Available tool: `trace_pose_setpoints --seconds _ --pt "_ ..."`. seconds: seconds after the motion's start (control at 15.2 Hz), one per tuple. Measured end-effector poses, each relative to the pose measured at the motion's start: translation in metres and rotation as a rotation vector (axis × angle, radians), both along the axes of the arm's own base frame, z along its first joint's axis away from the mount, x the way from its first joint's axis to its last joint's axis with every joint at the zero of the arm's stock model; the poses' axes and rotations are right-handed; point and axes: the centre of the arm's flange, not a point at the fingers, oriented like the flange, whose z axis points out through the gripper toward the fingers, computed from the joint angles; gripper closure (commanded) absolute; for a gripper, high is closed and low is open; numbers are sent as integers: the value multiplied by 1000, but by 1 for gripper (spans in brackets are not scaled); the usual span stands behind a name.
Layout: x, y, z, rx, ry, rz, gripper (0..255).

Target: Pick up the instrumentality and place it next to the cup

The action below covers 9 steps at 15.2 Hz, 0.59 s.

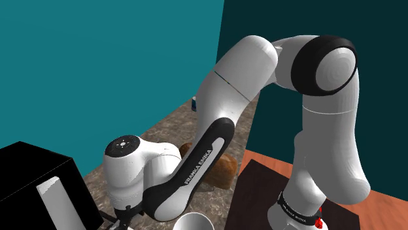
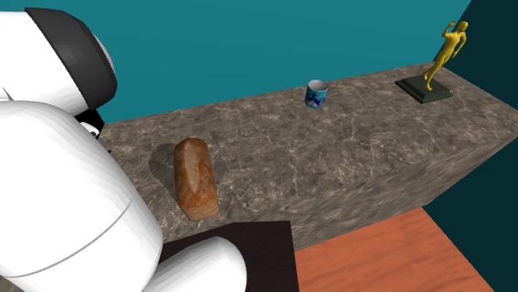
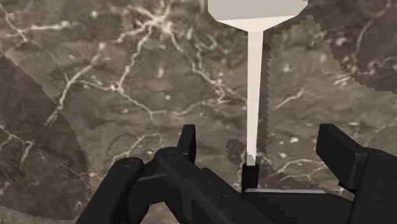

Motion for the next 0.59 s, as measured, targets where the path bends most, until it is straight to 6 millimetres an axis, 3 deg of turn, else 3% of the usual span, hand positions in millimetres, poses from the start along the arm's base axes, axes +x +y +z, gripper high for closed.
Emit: trace_pose_setpoints --seconds 0.13,0.4,0.59 --pt "0 0 0 0 0 0 0" --pt "1 -2 38 1 -1 0 0" --pt "-2 -1 48 1 -1 0 0"
